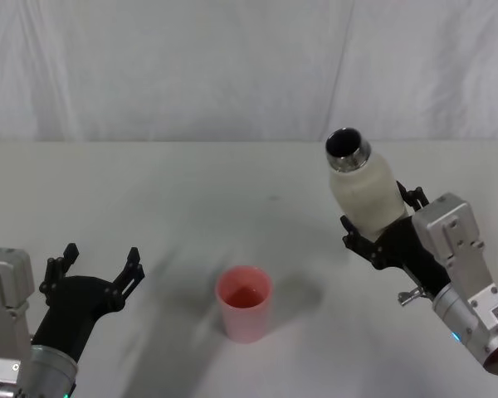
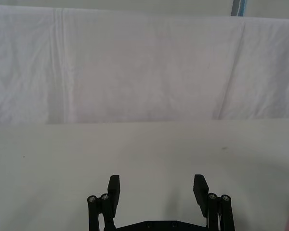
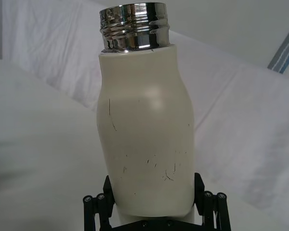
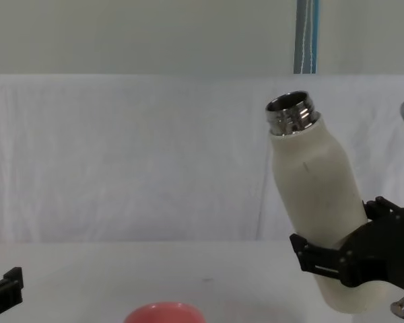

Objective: Grasp the thermos with one hand and pour water into the cup lid.

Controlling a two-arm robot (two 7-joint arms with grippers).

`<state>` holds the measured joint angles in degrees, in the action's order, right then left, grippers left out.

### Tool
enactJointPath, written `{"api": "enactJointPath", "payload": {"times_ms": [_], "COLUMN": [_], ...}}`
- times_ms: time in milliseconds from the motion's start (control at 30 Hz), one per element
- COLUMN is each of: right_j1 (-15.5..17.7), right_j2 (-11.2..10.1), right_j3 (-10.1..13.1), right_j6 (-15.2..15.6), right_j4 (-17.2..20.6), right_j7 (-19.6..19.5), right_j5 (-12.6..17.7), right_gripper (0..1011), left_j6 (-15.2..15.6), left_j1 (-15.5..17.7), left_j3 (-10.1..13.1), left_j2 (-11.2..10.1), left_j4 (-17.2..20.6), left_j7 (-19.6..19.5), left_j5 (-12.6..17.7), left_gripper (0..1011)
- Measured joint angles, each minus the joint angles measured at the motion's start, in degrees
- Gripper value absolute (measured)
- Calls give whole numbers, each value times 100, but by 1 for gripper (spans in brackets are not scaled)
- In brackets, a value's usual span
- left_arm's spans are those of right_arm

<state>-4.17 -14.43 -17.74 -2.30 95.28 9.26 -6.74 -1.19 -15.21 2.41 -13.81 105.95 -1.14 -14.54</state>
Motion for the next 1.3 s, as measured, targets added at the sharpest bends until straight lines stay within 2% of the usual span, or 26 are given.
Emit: {"api": "enactJointPath", "payload": {"times_ms": [100,533,733,1300], "right_j1": [32,118,153,207], "right_j2": [-4,-8,-36,-134], "right_j3": [-24,-62,-137,-272], "right_j6": [-44,-175,-196,-278], "right_j4": [41,96,96,80], "right_j7": [-7,-88,-217,-426], "right_j5": [-192,-687,-1136,-1934], "right_gripper": [968,969,969,968], "left_j6": [0,0,0,0], "left_j1": [0,0,0,0], "left_j3": [0,0,0,0], "left_j2": [0,0,0,0], "left_j4": [0,0,0,0], "left_j7": [0,0,0,0], "left_j5": [0,0,0,0], "left_gripper": [1001,1001,1001,1001]}}
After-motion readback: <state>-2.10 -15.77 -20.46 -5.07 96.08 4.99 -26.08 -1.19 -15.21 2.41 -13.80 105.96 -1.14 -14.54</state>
